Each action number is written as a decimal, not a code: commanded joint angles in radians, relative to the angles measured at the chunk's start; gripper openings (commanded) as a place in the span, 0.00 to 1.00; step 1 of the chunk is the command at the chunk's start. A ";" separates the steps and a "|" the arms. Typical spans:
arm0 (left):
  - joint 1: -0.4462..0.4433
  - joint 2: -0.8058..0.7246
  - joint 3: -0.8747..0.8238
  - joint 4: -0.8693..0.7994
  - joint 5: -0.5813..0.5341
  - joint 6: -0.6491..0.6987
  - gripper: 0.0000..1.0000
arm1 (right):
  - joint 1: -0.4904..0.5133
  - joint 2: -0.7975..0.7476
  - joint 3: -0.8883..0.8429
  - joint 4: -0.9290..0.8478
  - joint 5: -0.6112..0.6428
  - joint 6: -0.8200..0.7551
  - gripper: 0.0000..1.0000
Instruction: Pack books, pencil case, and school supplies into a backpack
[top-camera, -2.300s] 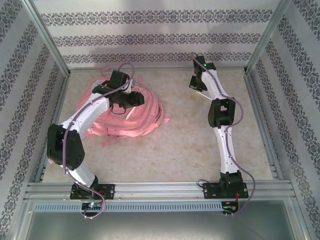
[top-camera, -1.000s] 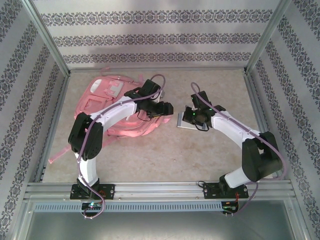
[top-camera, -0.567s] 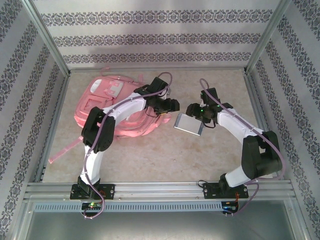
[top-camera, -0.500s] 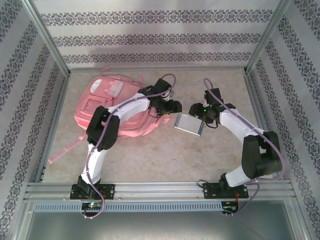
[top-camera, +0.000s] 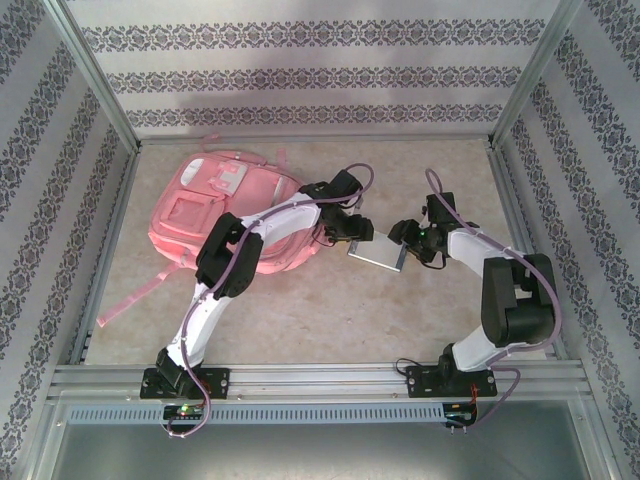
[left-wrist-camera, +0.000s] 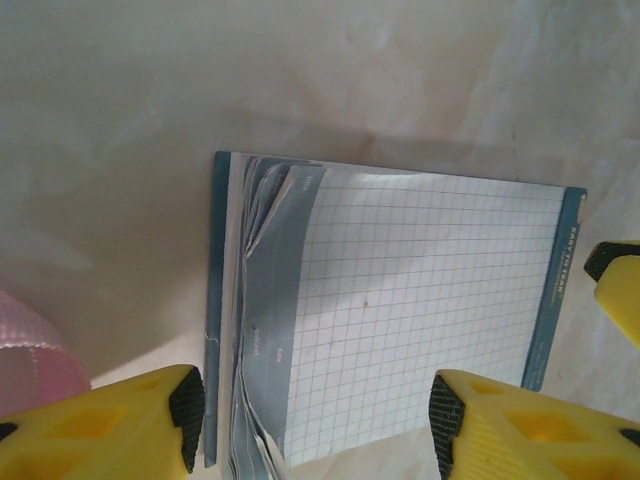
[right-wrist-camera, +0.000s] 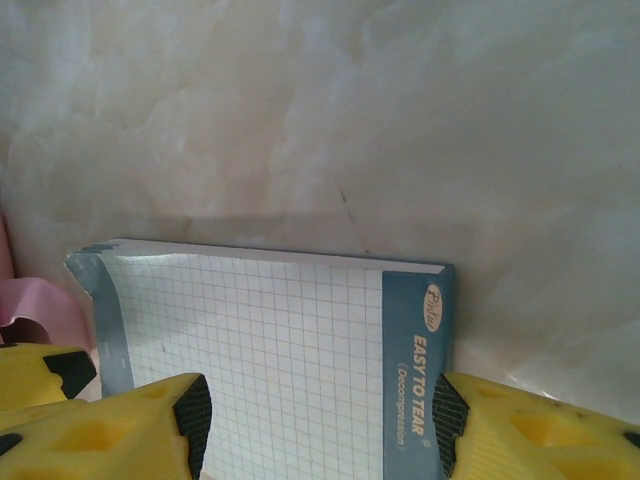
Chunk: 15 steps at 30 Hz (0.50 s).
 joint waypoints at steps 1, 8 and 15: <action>-0.001 0.030 -0.003 -0.020 -0.008 0.022 0.60 | -0.004 0.014 -0.016 0.017 -0.006 0.009 0.62; -0.005 0.050 -0.016 -0.009 0.012 0.022 0.47 | -0.002 -0.024 -0.057 0.013 0.045 -0.008 0.62; -0.008 0.064 -0.024 0.000 0.019 0.022 0.39 | 0.001 -0.006 -0.086 0.057 -0.010 0.012 0.61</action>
